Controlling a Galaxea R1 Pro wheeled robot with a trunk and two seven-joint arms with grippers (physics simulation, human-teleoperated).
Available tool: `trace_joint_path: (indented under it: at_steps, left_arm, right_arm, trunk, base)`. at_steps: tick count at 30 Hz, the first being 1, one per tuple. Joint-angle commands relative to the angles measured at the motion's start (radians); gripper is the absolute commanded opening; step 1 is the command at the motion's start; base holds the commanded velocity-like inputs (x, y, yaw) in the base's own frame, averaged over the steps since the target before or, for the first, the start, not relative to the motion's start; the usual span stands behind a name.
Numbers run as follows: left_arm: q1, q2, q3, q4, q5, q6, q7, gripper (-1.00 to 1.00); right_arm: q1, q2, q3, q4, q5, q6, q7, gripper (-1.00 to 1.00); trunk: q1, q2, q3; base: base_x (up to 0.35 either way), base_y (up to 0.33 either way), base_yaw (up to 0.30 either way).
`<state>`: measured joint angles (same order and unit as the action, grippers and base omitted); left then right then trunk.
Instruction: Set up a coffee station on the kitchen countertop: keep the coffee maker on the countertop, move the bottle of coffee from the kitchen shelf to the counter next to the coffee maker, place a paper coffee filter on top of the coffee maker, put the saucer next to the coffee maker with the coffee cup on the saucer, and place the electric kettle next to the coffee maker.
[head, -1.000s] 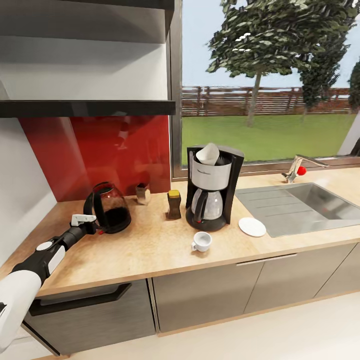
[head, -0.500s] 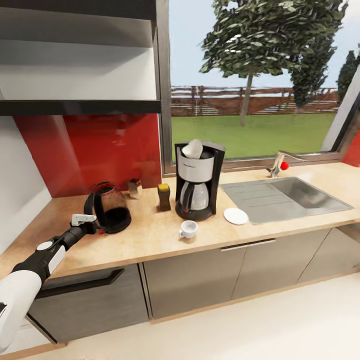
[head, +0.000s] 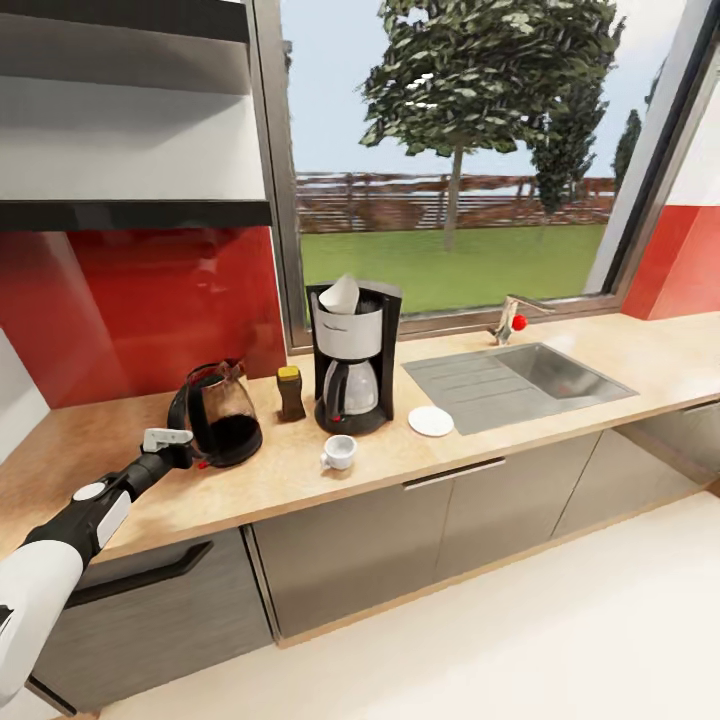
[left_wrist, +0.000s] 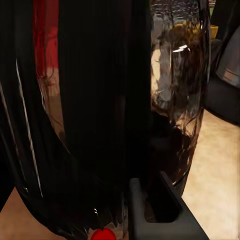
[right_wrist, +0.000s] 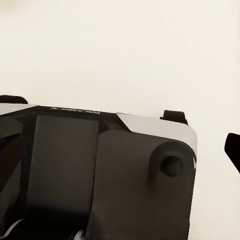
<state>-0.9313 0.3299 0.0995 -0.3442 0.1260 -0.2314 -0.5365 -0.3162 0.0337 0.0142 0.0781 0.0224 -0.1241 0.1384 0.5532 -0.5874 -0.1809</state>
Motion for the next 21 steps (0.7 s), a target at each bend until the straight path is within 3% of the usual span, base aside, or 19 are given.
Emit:
trace_joint_path:
  at_steps: [1, 11, 13, 21]
  left_arm:
    - [-0.001, 0.0, 0.006, 0.001, 0.01, 0.001, -0.008, -1.0]
    - [-0.001, -0.001, 0.005, 0.003, 0.009, 0.001, -0.008, -1.0]
    - [-0.011, 0.009, 0.005, -0.007, 0.006, 0.014, -0.007, -1.0]
    - [-0.011, 0.01, 0.001, -0.026, 0.005, 0.04, -0.007, -1.0]
  right_arm:
    - [-0.002, 0.0, 0.001, 0.005, 0.002, -0.008, 0.001, 1.0]
    - [-0.002, 0.0, 0.001, 0.005, 0.002, -0.008, 0.001, 1.0]
    - [-0.001, -0.002, 0.001, 0.005, 0.004, -0.012, 0.001, 1.0]
    - [-0.001, -0.002, 0.001, 0.005, 0.002, -0.012, 0.001, 1.0]
  trunk:
    - [0.0, -0.002, -0.002]
    - [0.0, -0.002, -0.002]
    - [0.0, -0.002, -0.002]
    - [0.0, -0.002, -0.002]
  base:
    - [0.0, 0.0, -0.024]
    - [0.0, 0.0, -0.089]
    - [0.0, 0.0, 0.0]
    - [0.0, 0.0, 0.0]
